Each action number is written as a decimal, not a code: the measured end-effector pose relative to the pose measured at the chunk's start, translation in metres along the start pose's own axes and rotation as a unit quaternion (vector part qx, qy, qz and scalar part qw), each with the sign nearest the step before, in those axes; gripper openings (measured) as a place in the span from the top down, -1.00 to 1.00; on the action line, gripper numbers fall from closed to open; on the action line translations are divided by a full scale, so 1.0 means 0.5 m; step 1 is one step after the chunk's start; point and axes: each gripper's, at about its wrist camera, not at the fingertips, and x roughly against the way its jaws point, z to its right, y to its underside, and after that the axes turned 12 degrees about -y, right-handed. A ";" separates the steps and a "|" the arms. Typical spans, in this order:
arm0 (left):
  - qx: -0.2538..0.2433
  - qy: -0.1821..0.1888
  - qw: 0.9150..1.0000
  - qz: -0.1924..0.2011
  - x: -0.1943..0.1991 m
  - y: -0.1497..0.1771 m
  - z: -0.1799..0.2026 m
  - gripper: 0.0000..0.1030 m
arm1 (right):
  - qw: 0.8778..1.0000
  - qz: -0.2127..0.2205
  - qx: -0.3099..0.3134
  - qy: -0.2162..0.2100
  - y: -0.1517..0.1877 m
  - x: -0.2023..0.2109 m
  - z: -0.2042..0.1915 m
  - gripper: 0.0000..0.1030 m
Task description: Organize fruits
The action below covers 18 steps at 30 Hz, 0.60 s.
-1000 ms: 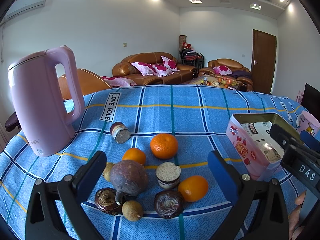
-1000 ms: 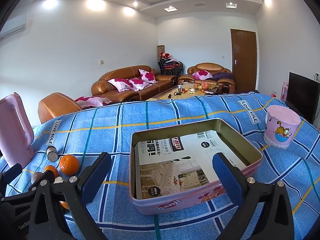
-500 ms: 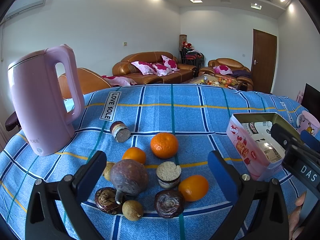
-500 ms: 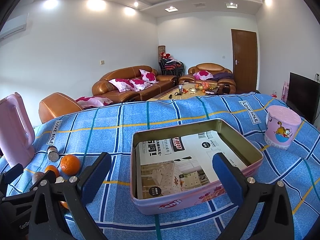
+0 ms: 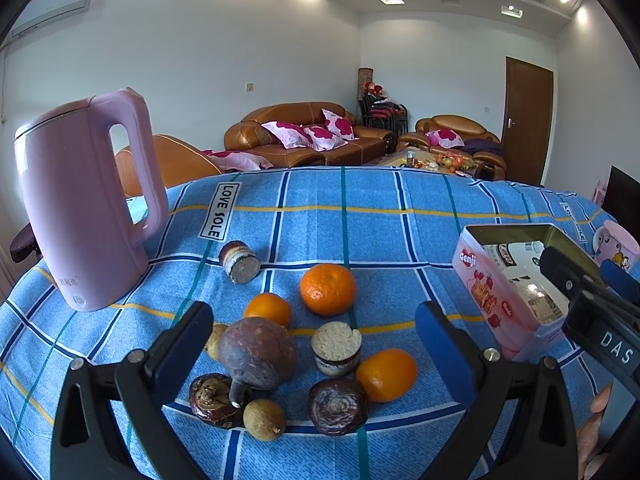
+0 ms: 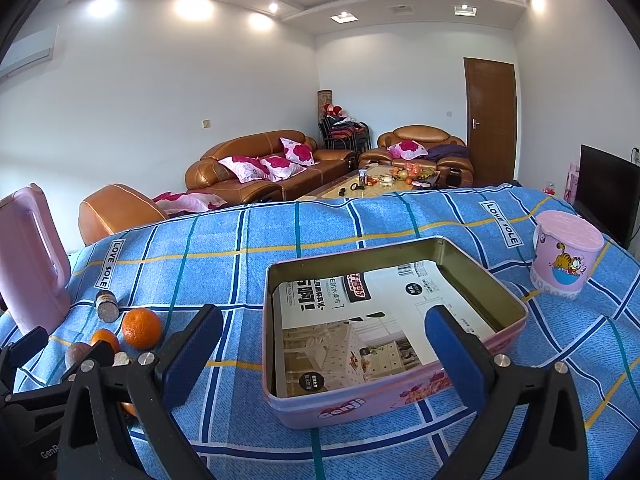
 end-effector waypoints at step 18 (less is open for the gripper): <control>0.015 0.014 0.999 -0.028 0.005 0.003 -0.068 -1.00 | 0.999 0.000 0.005 -0.054 0.001 0.002 -0.012 -0.97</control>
